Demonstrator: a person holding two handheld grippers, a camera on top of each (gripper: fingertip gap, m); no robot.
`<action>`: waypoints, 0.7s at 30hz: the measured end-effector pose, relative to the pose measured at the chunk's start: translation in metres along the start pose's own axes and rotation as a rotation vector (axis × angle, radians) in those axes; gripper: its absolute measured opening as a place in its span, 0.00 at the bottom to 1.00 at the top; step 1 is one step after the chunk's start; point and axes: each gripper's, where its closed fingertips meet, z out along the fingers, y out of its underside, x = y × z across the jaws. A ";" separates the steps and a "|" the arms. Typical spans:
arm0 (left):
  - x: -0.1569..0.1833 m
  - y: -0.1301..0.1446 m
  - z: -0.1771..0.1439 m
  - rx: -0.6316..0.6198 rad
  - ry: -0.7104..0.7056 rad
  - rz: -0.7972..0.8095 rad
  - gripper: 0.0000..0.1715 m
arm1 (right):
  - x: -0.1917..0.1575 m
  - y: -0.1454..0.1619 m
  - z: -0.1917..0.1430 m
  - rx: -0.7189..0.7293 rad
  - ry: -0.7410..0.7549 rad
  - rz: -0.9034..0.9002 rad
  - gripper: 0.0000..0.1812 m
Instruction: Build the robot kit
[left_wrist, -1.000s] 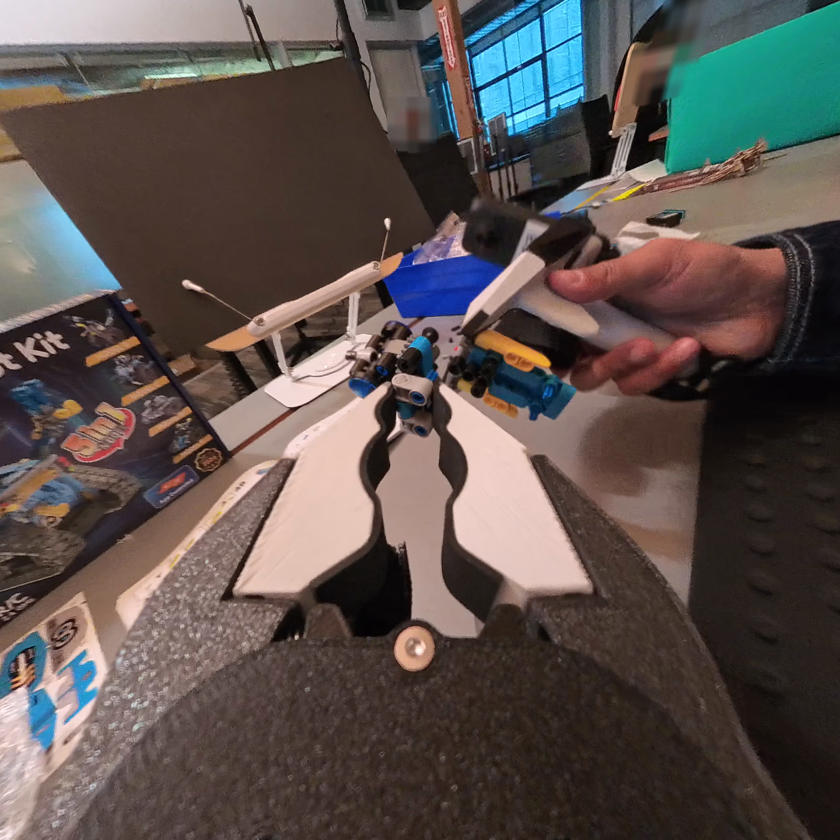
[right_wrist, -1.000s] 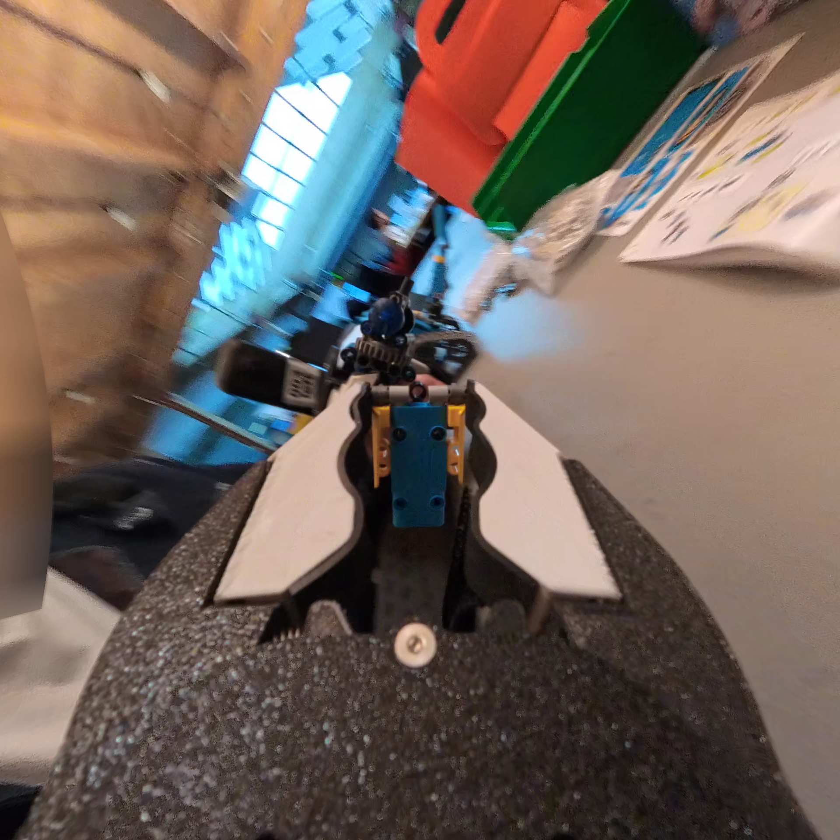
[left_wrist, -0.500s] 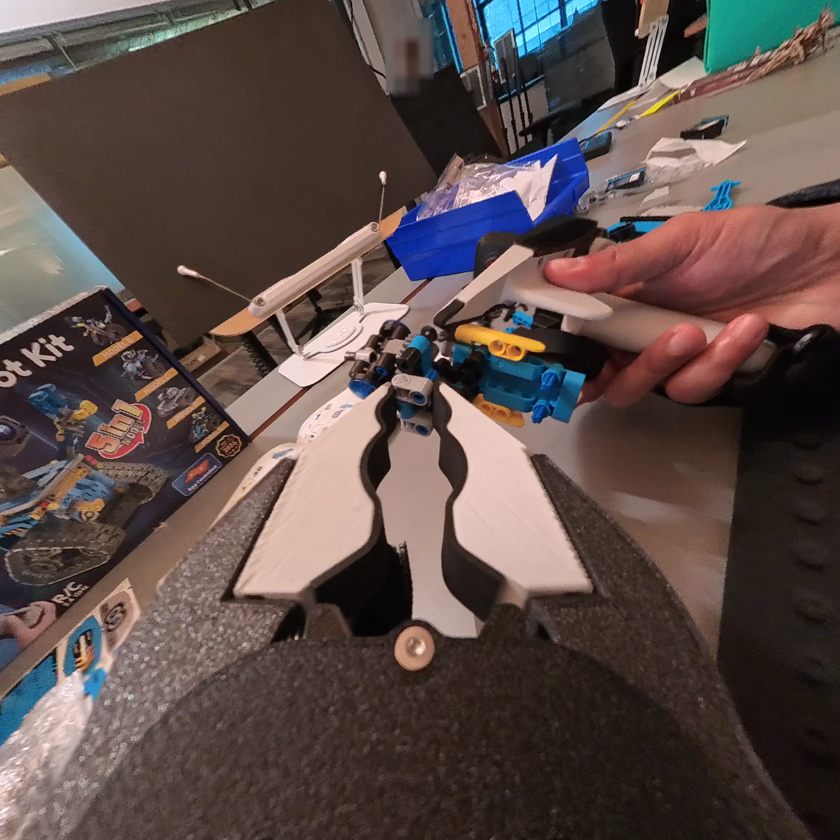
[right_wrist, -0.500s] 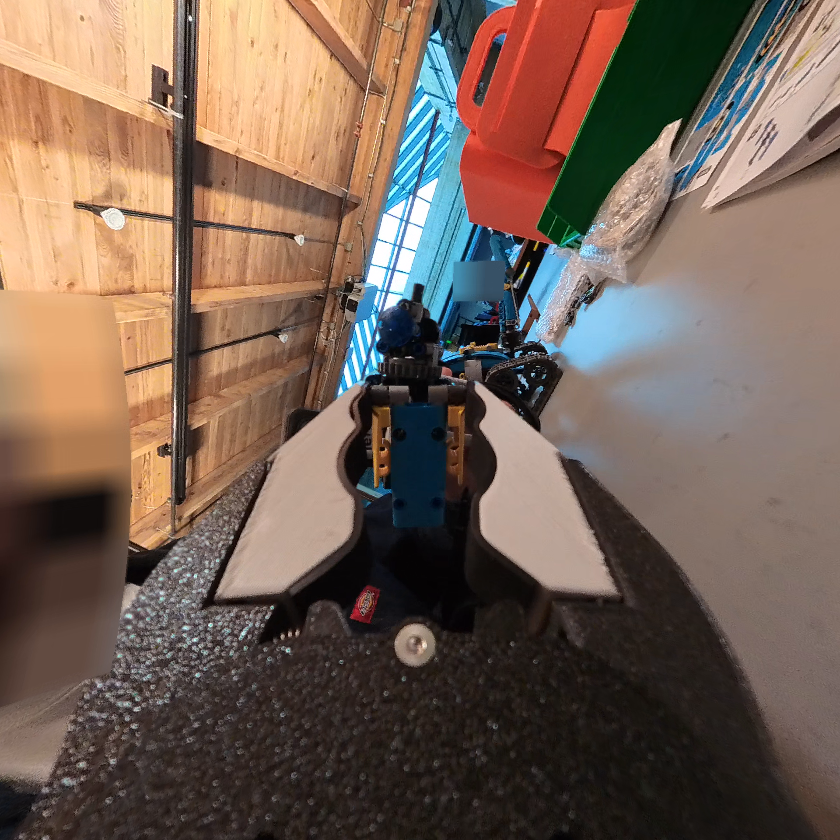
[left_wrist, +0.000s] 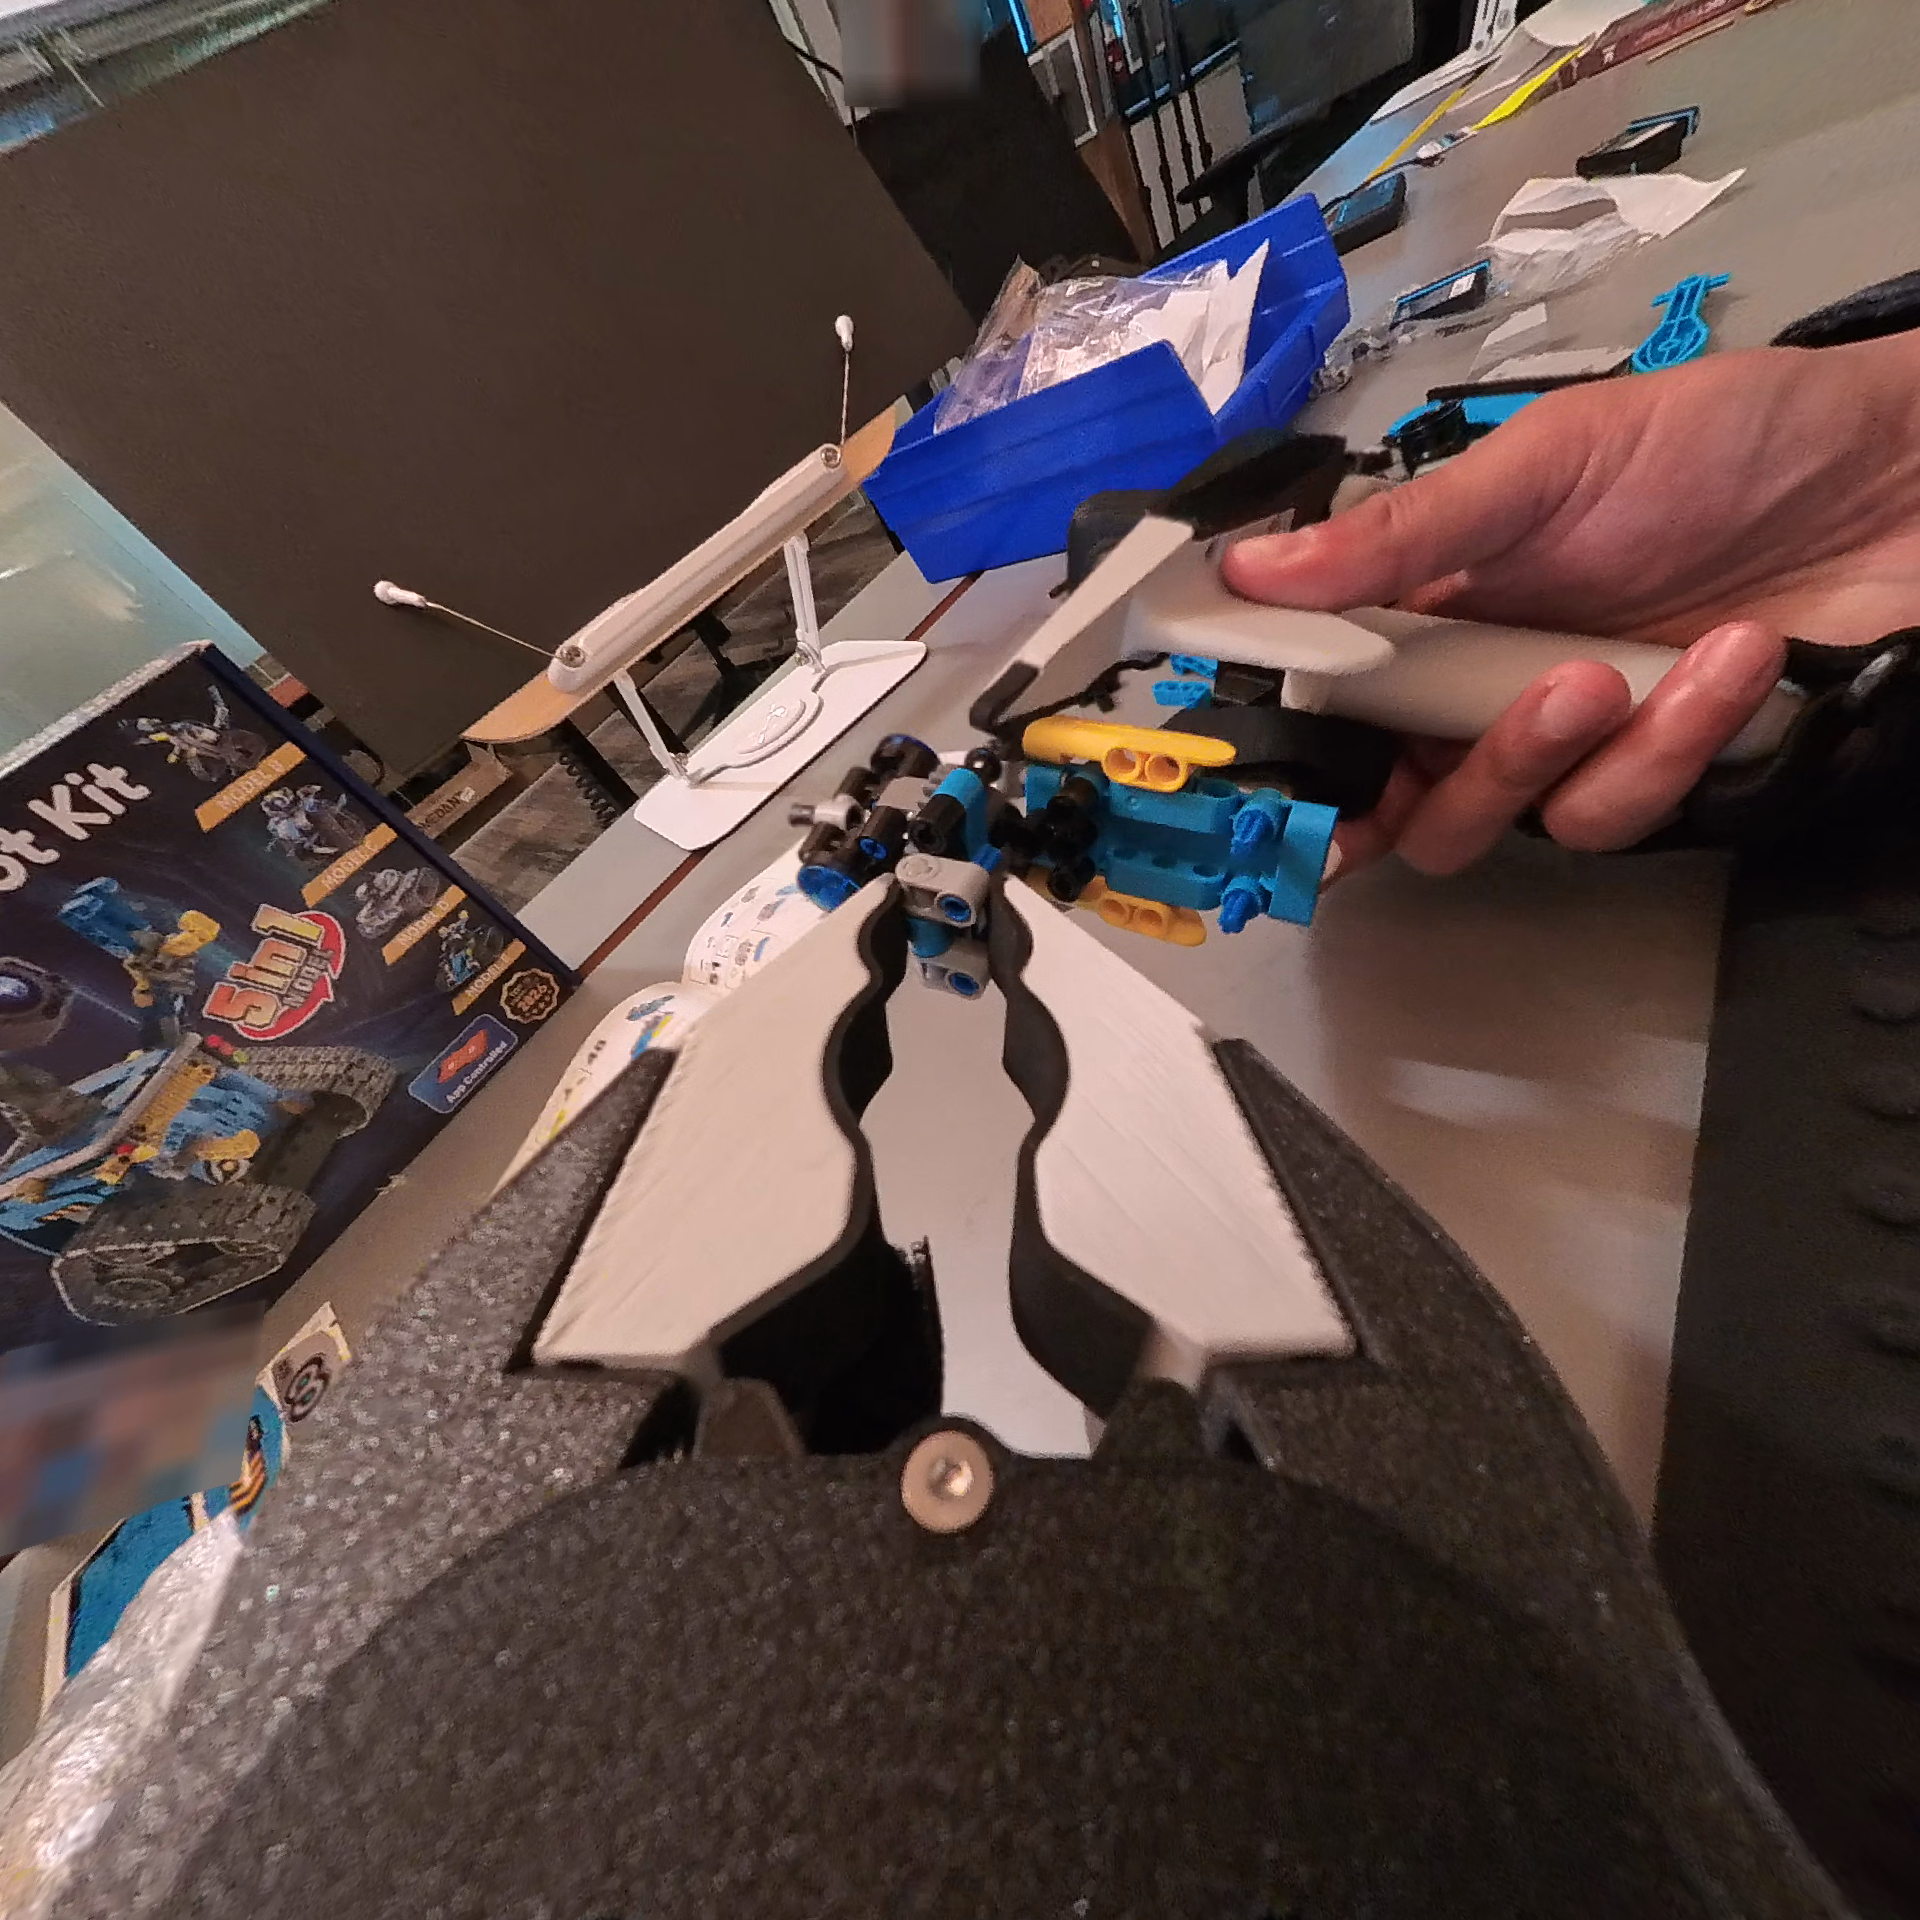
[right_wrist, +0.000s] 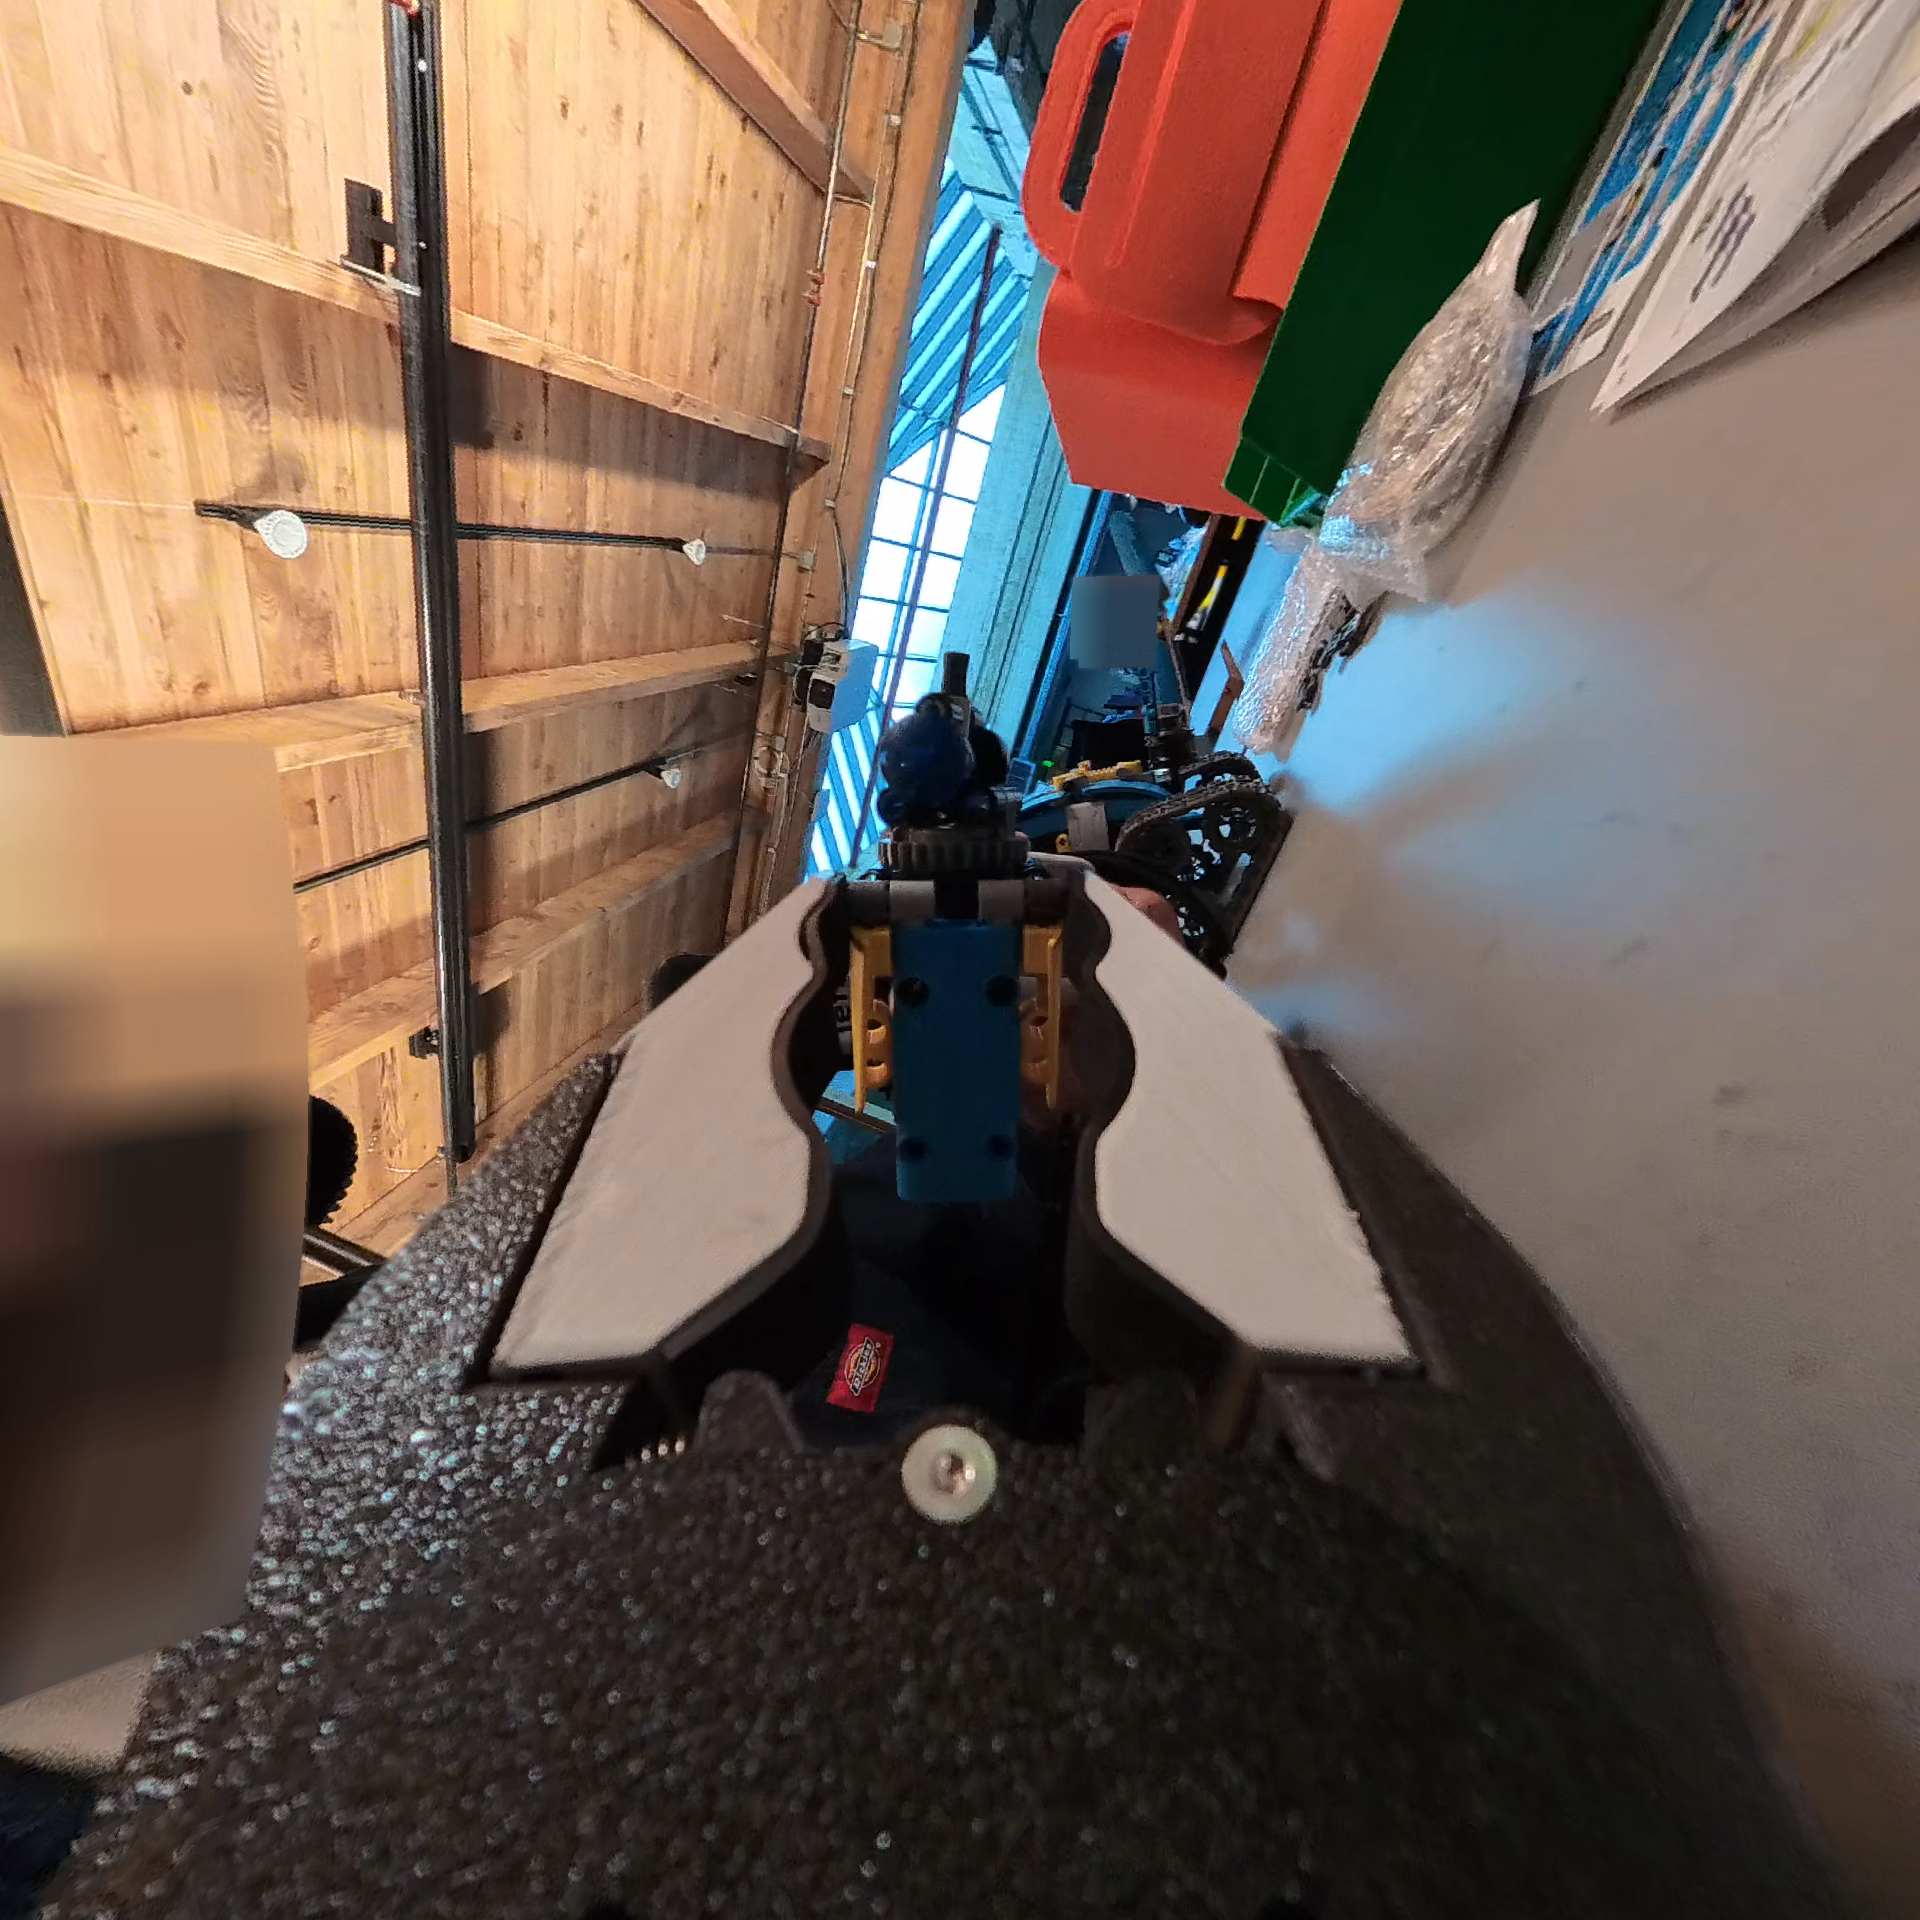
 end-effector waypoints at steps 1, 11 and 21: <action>0.001 0.001 0.001 -0.002 0.004 0.002 0.09 | 0.002 0.000 -0.001 0.002 0.005 0.005 0.22; 0.007 0.004 0.001 0.000 0.055 -0.022 0.08 | 0.006 0.007 -0.004 -0.052 0.030 0.019 0.22; 0.013 0.014 0.003 -0.037 0.138 -0.090 0.08 | 0.018 0.014 -0.009 -0.104 0.089 0.030 0.22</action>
